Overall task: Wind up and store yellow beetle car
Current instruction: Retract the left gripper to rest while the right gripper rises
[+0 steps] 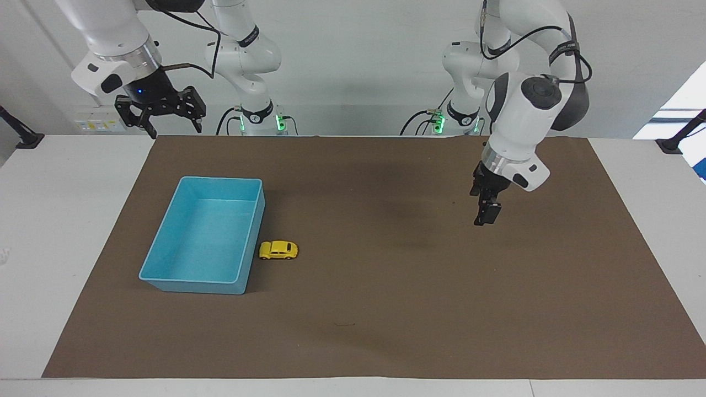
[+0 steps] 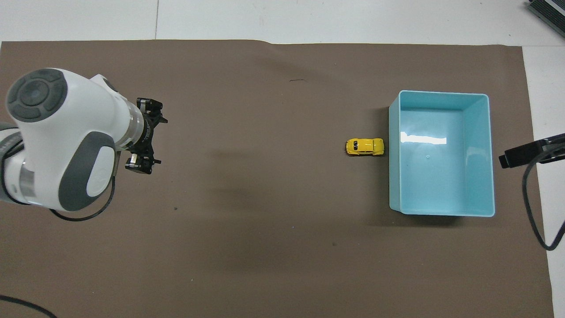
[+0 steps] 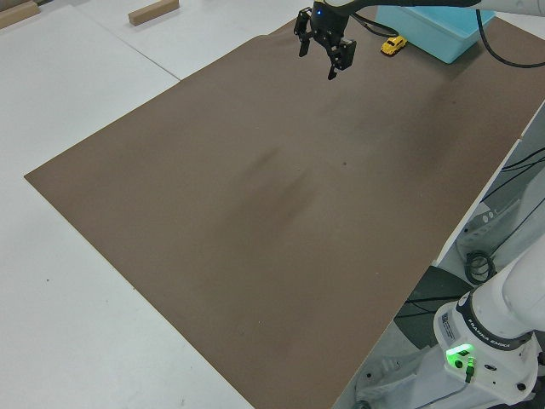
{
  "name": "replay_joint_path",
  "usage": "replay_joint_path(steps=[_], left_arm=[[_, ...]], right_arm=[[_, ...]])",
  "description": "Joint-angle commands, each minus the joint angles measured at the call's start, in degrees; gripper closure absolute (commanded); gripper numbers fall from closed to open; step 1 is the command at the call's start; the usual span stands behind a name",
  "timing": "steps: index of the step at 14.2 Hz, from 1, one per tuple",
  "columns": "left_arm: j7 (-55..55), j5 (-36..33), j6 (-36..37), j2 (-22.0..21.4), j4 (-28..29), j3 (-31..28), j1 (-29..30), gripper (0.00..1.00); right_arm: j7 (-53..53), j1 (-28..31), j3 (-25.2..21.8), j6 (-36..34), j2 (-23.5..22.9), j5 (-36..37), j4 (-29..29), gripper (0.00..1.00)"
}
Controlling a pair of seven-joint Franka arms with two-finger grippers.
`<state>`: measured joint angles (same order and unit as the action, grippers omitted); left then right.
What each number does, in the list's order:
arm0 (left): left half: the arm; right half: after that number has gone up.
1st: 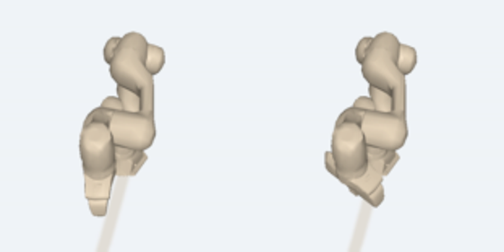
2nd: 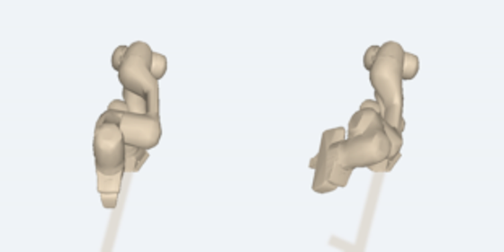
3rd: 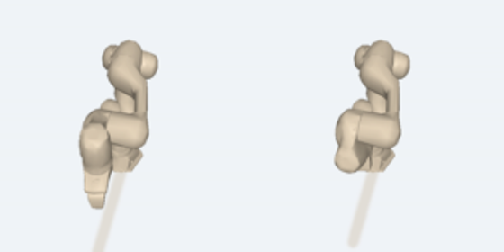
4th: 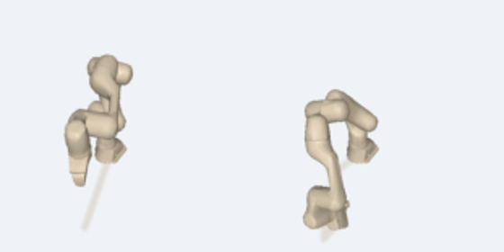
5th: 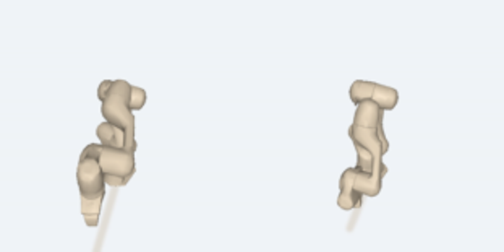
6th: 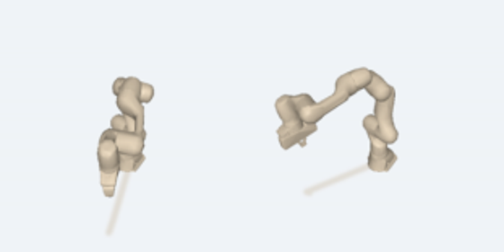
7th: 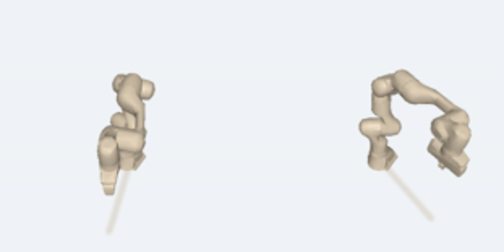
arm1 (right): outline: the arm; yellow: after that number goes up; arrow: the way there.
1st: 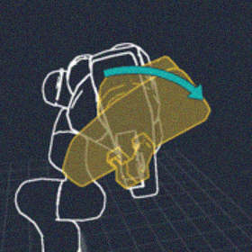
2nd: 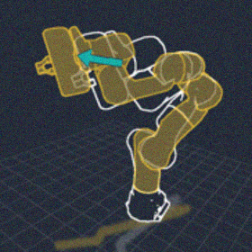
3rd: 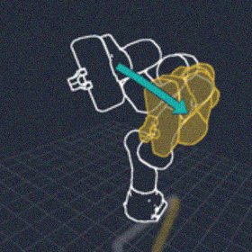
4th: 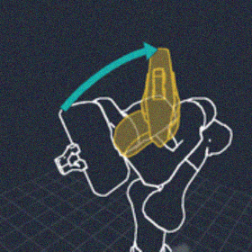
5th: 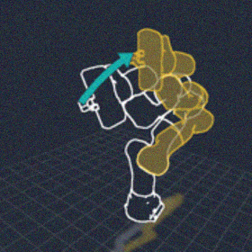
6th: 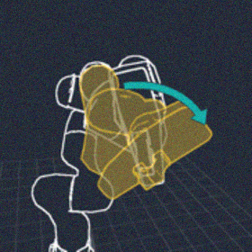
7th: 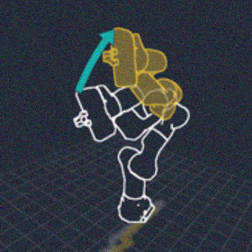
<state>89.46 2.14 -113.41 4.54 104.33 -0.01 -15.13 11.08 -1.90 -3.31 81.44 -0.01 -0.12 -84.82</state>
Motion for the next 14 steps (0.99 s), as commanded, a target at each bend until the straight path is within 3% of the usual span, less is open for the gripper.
replay_joint_path(steps=[1,4,11,14], left_arm=[[-6.21,-0.64,3.10,-2.24,-1.32,0.27,1.59,0.00],[-16.46,-0.64,5.65,-4.44,-1.32,0.19,2.47,0.00],[-51.27,-0.64,10.23,-7.96,-0.97,0.19,6.25,0.00],[-66.12,-0.64,11.72,-8.58,-0.79,0.19,8.89,0.00]], right_arm=[[-0.53,0.49,0.41,0.74,1.24,-0.14,-1.57,0.00],[0.34,0.49,0.67,0.83,1.24,-0.93,-1.49,0.00],[17.64,-0.21,1.11,3.63,1.24,-1.64,-1.66,0.00],[25.37,-0.21,3.47,3.73,1.41,-1.55,-1.75,0.00]])
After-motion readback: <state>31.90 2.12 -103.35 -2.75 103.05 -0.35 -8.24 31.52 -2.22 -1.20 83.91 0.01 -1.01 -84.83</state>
